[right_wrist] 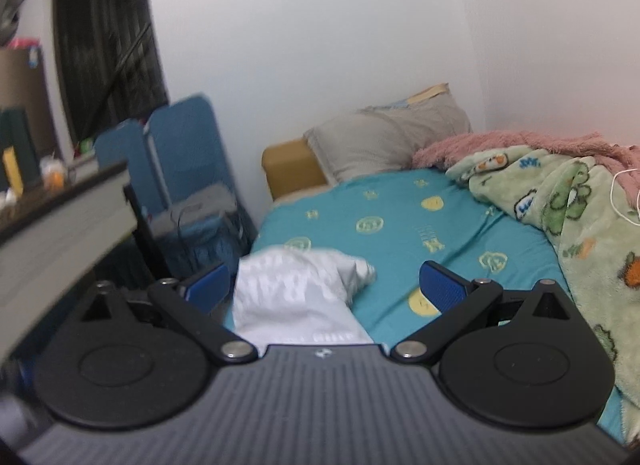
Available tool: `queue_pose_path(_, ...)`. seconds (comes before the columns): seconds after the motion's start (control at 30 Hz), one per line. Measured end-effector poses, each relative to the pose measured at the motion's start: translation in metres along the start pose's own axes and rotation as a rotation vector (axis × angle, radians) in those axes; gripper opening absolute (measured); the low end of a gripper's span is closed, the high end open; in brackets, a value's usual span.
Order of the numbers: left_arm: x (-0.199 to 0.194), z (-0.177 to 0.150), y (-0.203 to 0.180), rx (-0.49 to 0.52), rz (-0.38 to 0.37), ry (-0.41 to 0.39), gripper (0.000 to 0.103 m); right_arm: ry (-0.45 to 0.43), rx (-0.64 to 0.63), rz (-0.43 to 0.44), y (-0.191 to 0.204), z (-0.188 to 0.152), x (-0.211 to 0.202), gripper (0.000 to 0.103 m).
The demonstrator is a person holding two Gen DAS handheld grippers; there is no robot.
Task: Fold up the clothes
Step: 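Move both grippers toward the crumpled white T-shirt on the bed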
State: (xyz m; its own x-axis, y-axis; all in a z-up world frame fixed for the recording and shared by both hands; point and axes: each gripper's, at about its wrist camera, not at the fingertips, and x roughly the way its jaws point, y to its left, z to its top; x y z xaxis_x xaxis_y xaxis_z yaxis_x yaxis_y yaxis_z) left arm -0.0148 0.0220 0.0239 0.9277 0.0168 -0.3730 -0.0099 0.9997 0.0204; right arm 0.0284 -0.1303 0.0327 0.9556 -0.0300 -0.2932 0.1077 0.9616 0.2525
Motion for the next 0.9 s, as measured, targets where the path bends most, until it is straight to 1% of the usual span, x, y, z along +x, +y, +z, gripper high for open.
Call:
queue_pose_path(0.03,-0.001,0.0,0.001,0.001,0.003,-0.003,0.103,-0.036,-0.001,-0.034,0.006,0.01,0.0,0.103)
queue_pose_path(0.1,-0.002,0.0,0.004,0.003,0.009,-0.009,0.103,-0.114,-0.01,-0.066,0.014,0.031,-0.002,0.103)
queue_pose_path(0.17,-0.004,0.0,0.007,0.006,0.015,-0.016,0.103,-0.166,0.009,-0.059,0.007,0.05,-0.004,0.103)
queue_pose_path(0.23,-0.003,-0.001,0.007,0.015,0.024,-0.018,0.103,-0.189,0.012,-0.051,-0.005,0.062,-0.003,0.103)
queue_pose_path(0.3,0.002,-0.004,0.001,0.037,0.034,-0.012,0.103,-0.18,-0.013,-0.04,-0.022,0.062,0.0,0.103)
queue_pose_path(0.37,0.006,-0.011,-0.002,0.048,0.028,0.0,0.103,-0.132,-0.047,-0.033,-0.041,0.05,0.005,0.103)
queue_pose_path(0.43,0.013,-0.011,-0.007,0.049,-0.008,0.028,0.103,-0.063,-0.079,-0.033,-0.055,0.037,0.016,0.103)
queue_pose_path(0.5,0.021,-0.013,-0.015,0.062,-0.039,0.064,0.103,-0.015,-0.106,-0.038,-0.069,0.022,0.022,0.103)
queue_pose_path(0.57,0.037,-0.015,-0.025,0.11,-0.047,0.105,0.103,0.001,-0.109,-0.072,-0.078,0.01,0.027,0.103)
queue_pose_path(0.6,0.046,-0.016,-0.03,0.135,-0.05,0.125,0.103,0.011,-0.095,-0.076,-0.081,0.006,0.03,0.103)
queue_pose_path(0.73,0.091,-0.026,-0.051,0.252,-0.07,0.226,0.103,0.025,-0.059,-0.019,-0.093,0.0,0.035,0.103)
queue_pose_path(0.8,0.116,-0.032,-0.062,0.313,-0.082,0.279,0.103,0.03,-0.037,-0.017,-0.104,-0.001,0.04,0.103)
queue_pose_path(0.9,0.155,-0.043,-0.077,0.396,-0.094,0.349,0.101,0.078,0.024,-0.025,-0.131,-0.01,0.053,0.103)
